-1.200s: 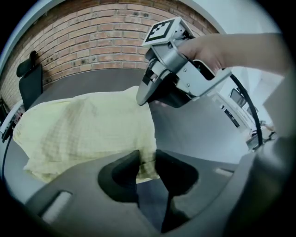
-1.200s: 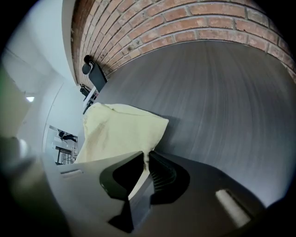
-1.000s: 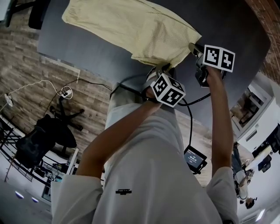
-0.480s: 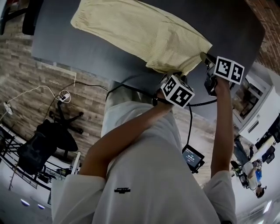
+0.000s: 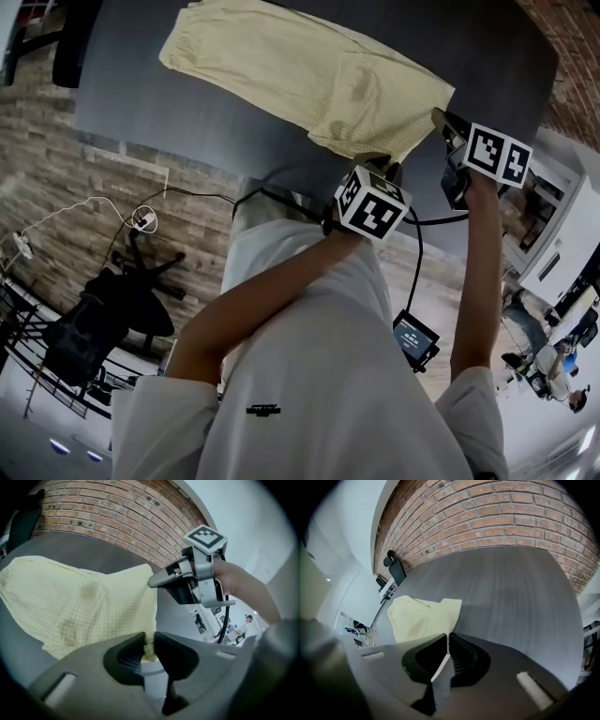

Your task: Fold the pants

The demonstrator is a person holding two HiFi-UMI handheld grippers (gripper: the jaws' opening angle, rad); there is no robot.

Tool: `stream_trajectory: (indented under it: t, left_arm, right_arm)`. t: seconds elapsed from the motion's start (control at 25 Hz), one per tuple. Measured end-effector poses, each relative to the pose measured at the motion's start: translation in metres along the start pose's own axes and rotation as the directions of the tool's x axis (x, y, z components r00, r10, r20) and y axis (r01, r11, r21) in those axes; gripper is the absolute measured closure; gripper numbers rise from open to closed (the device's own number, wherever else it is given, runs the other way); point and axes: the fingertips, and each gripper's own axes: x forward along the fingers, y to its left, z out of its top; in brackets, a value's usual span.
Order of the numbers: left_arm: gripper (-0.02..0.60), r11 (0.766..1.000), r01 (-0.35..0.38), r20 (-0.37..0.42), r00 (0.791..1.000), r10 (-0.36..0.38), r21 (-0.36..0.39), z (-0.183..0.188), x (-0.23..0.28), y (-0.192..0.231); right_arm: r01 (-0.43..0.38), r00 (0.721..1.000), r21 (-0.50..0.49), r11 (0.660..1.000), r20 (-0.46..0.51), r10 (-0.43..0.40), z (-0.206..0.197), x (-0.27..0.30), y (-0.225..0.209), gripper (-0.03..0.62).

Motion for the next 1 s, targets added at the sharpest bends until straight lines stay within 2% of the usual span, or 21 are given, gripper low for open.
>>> stream_trajectory:
  t: [0.24, 0.56, 1.0]
  left_arm:
    - [0.512, 0.998, 0.022, 0.071, 0.997, -0.018, -0.056, 0.017, -0.035, 0.009]
    - [0.512, 0.997, 0.014, 0.132, 0.991, -0.004, -0.078, 0.035, -0.073, 0.038]
    - [0.512, 0.986, -0.035, 0.157, 0.986, 0.061, -0.163, 0.043, -0.11, 0.093]
  right_arm:
    - [-0.04, 0.998, -0.021, 0.999, 0.037, 0.041, 0.018, -0.011, 0.031, 0.569]
    - [-0.099, 0.993, -0.018, 0.995, 0.058, 0.099, 0.04, -0.004, 0.072, 0.569]
    - [-0.174, 0.984, -0.037, 0.984, 0.031, 0.175, 0.066, 0.027, 0.126, 0.568]
